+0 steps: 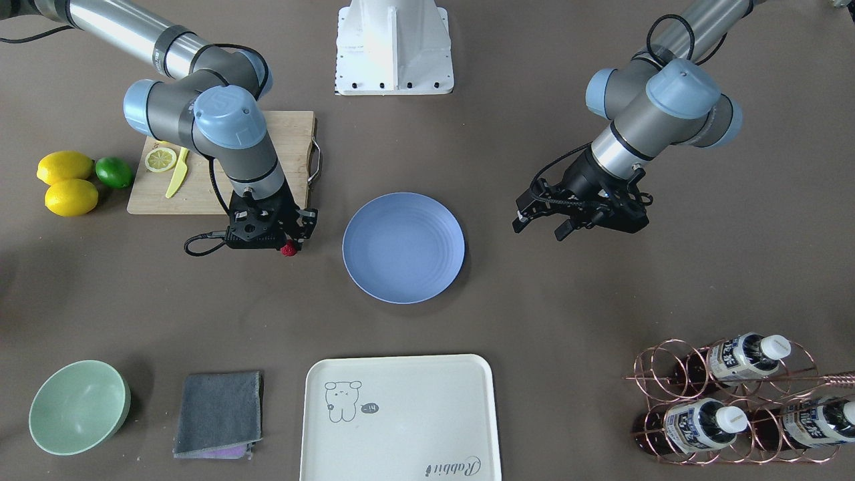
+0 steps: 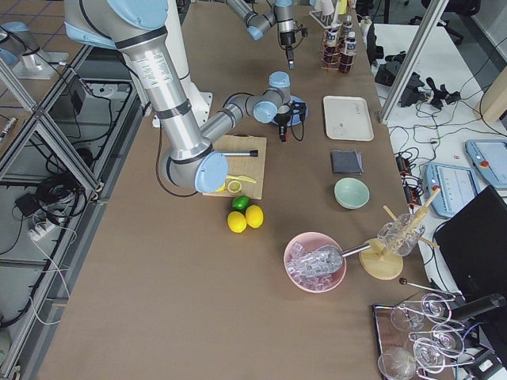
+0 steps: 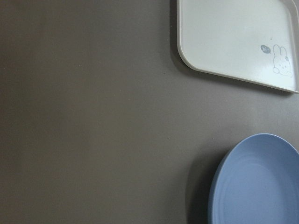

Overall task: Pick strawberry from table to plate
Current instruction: 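Carry the strawberry with the right gripper over the blue plate while the left arm withdraws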

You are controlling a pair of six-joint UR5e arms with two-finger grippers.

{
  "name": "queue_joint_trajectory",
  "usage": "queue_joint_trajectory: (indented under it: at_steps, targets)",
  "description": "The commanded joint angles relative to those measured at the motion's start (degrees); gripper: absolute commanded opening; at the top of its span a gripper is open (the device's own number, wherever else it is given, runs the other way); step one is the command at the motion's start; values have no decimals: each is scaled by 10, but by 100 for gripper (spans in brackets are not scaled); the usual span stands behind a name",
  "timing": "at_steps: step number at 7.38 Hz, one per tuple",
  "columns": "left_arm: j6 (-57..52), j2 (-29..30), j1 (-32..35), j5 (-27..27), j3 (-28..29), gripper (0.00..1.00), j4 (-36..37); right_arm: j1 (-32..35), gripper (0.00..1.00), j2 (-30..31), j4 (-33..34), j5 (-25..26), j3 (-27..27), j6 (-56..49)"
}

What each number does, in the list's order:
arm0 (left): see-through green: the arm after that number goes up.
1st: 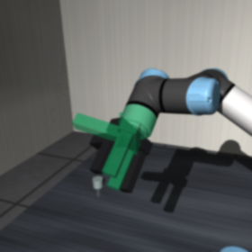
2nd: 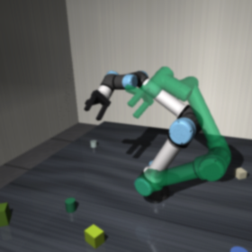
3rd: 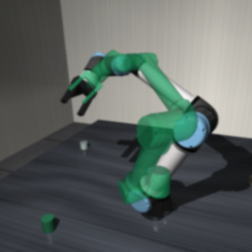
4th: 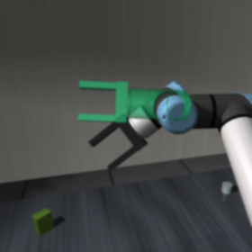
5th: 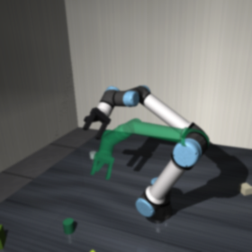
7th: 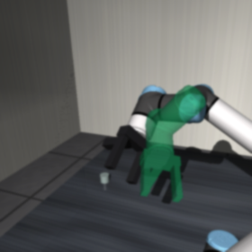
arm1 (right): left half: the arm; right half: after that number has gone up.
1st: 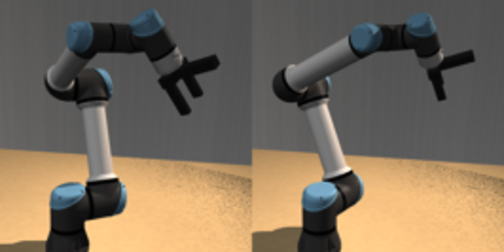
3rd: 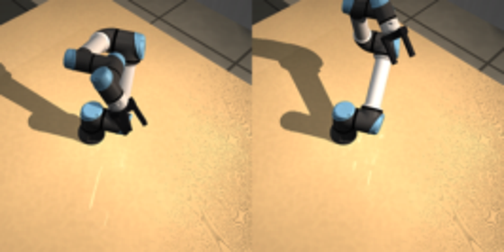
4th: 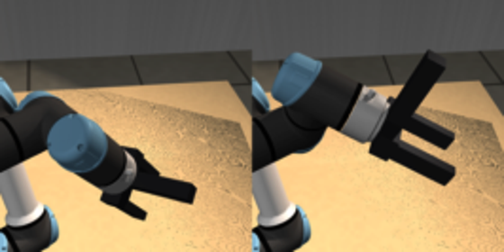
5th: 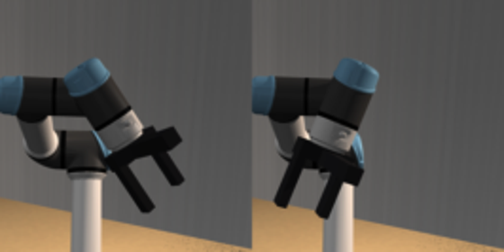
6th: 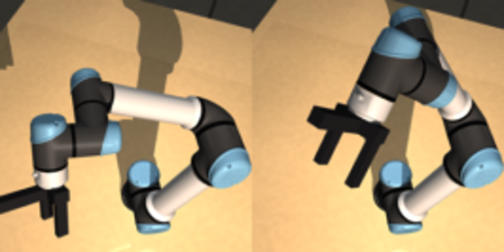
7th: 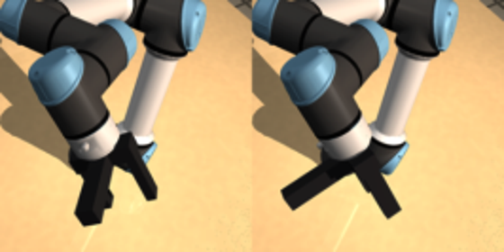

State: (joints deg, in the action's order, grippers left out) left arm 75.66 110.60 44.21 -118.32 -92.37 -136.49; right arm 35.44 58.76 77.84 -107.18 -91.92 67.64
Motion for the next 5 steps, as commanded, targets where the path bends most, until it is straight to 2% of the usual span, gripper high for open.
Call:
queue_joint_trajectory:
  at_steps: [1,2,3,4,5]
  targets:
    - [-9,-10,2,-5,0,98,1,2,0,-59,55,-2,2,28]
    - [-37,-35,22,-23,-4,98,4,-4,0,-78,66,0,7,47]
    - [-94,-64,65,-62,-31,98,47,-13,0,-97,67,4,19,63]
    - [-171,-98,107,-87,-72,98,118,-26,0,-125,67,11,44,88]
    - [-249,-116,149,-89,-102,98,202,-40,0,-145,66,30,64,101]
